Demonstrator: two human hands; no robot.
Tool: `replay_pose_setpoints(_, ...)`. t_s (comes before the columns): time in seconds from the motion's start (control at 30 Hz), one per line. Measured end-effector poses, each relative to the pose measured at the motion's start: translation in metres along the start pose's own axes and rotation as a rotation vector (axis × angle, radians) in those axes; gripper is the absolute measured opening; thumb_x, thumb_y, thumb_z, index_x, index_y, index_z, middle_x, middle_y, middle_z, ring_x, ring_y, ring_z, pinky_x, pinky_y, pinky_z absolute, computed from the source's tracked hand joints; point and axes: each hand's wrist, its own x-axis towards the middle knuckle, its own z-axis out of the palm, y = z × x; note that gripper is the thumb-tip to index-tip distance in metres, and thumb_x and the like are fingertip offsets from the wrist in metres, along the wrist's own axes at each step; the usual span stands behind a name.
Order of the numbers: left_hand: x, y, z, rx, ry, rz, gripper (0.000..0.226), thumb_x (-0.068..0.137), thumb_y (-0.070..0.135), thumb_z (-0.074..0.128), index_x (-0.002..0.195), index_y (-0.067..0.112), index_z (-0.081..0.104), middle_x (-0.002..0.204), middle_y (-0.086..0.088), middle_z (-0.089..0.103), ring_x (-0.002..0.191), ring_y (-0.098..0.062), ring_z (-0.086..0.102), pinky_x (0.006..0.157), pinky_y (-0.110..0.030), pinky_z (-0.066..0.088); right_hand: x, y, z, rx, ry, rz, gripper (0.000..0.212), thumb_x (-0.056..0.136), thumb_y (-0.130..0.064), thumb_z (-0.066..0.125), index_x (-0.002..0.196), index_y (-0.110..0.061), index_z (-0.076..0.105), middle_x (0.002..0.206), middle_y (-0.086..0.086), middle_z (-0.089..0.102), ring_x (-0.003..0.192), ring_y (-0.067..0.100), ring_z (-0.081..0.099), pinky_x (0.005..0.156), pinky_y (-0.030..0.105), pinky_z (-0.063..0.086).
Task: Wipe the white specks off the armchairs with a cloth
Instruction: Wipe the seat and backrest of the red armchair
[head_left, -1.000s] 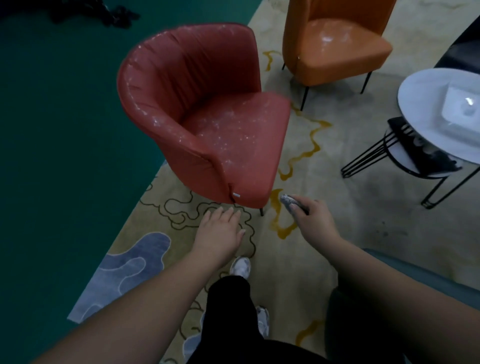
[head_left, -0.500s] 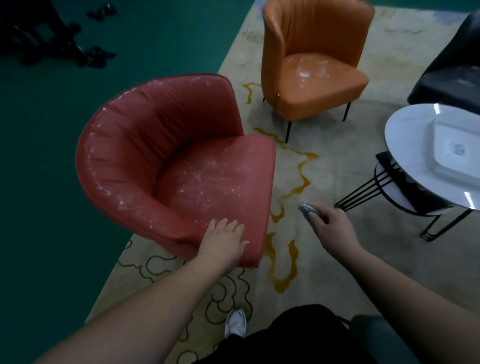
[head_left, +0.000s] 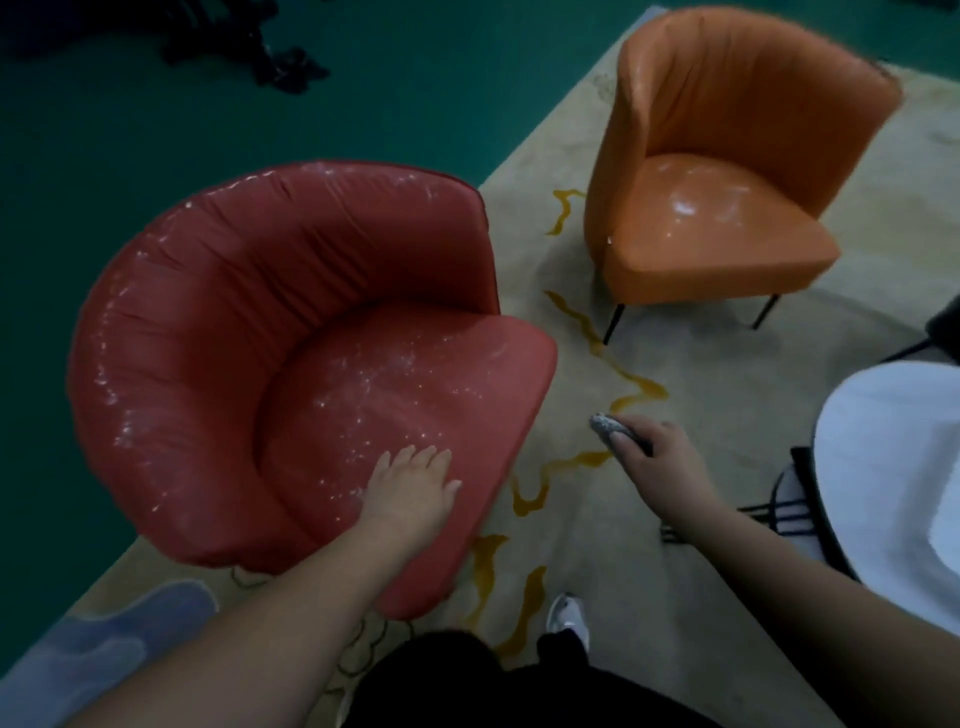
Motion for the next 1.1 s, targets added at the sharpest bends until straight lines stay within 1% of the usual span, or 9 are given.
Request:
replay_pose_setpoints(0.17,0.009,0.016,-0.007,-0.116,0.035,-0.171,0.056,0.100,0.049,0.025,0.151,0.024,0.025,0.157,0.002,0.029,0.145,-0.023,0.022,0.118,-0.043,0.015,0.066,-0.002,-0.006,-0.020,-0.139,-0.102,0.026,0.093,-0.020,0.057,0.116,-0.025,0.068,0.096,0.007,0.065,0.096,0.019,0.056,0.077,0.026,0.039)
replay_pose_setpoints(0.37,0.013,-0.002,-0.013,-0.210,0.053,-0.340,0.057,0.101,0.049,0.025,0.152,0.024,0.021,0.158,0.001,0.025,0.145,-0.022,0.019,0.119,-0.043,0.014,0.125,-0.042,0.027,0.024,-0.353,-0.218,0.027,0.095,-0.022,0.055,0.118,-0.026,0.067,0.106,0.001,0.067,0.104,0.017,0.058,0.089,0.029,0.046)
replay_pose_setpoints(0.53,0.024,-0.043,-0.009,-0.274,0.050,-0.459,0.058,0.101,0.048,0.024,0.153,0.023,0.019,0.159,0.000,0.022,0.146,-0.022,0.018,0.119,-0.042,0.014,0.165,-0.077,0.056,-0.076,-0.440,-0.305,0.028,0.095,-0.026,0.053,0.120,-0.030,0.065,0.094,-0.001,0.065,0.095,0.020,0.056,0.076,0.025,0.039)
replay_pose_setpoints(0.63,0.029,-0.066,-0.002,-0.309,0.029,-0.530,0.058,0.101,0.048,0.022,0.153,0.023,0.017,0.159,-0.001,0.021,0.146,-0.023,0.018,0.119,-0.042,0.014,0.185,-0.095,0.074,-0.144,-0.471,-0.351,0.027,0.094,-0.029,0.053,0.118,-0.034,0.064,0.081,-0.006,0.053,0.081,0.013,0.046,0.065,0.023,0.031)
replay_pose_setpoints(0.73,0.026,-0.079,0.008,-0.372,0.027,-0.609,0.058,0.101,0.048,0.023,0.153,0.023,0.018,0.159,-0.001,0.021,0.146,-0.022,0.018,0.118,-0.041,0.015,0.198,-0.111,0.095,-0.206,-0.546,-0.387,0.033,0.090,-0.036,0.059,0.123,-0.034,0.060,0.091,-0.003,0.056,0.080,0.009,0.051,0.064,0.019,0.037)
replay_pose_setpoints(0.83,0.019,-0.082,0.020,-0.437,0.014,-0.678,0.058,0.101,0.048,0.024,0.153,0.023,0.017,0.160,0.000,0.020,0.146,-0.021,0.018,0.118,-0.041,0.014,0.204,-0.125,0.124,-0.236,-0.664,-0.394,0.046,0.083,-0.035,0.068,0.128,-0.035,0.056,0.108,-0.001,0.057,0.089,0.003,0.056,0.078,0.022,0.043)
replay_pose_setpoints(0.97,0.010,-0.080,0.037,-0.576,0.025,-0.822,0.059,0.100,0.048,0.026,0.154,0.026,0.013,0.159,0.001,0.022,0.145,-0.021,0.019,0.118,-0.041,0.014,0.210,-0.140,0.171,-0.294,-0.739,-0.461,0.052,0.084,-0.028,0.065,0.133,-0.038,0.048,0.115,0.001,0.055,0.086,0.003,0.053,0.068,0.013,0.038)
replay_pose_setpoints(1.03,0.009,-0.078,0.043,-0.606,0.053,-0.899,0.060,0.099,0.049,0.027,0.154,0.026,0.013,0.157,0.002,0.026,0.144,-0.021,0.022,0.117,-0.039,0.016,0.215,-0.146,0.192,-0.286,-0.745,-0.485,0.058,0.085,-0.029,0.064,0.137,-0.040,0.041,0.117,-0.003,0.055,0.088,0.005,0.053,0.071,0.015,0.039)
replay_pose_setpoints(1.1,0.011,-0.074,0.052,-0.640,0.065,-0.988,0.061,0.099,0.050,0.026,0.154,0.026,0.013,0.156,0.002,0.029,0.142,-0.021,0.025,0.116,-0.039,0.019,0.220,-0.152,0.210,-0.266,-0.819,-0.492,0.064,0.085,-0.029,0.065,0.137,-0.044,0.032,0.103,-0.015,0.061,0.077,-0.003,0.060,0.063,0.009,0.042)
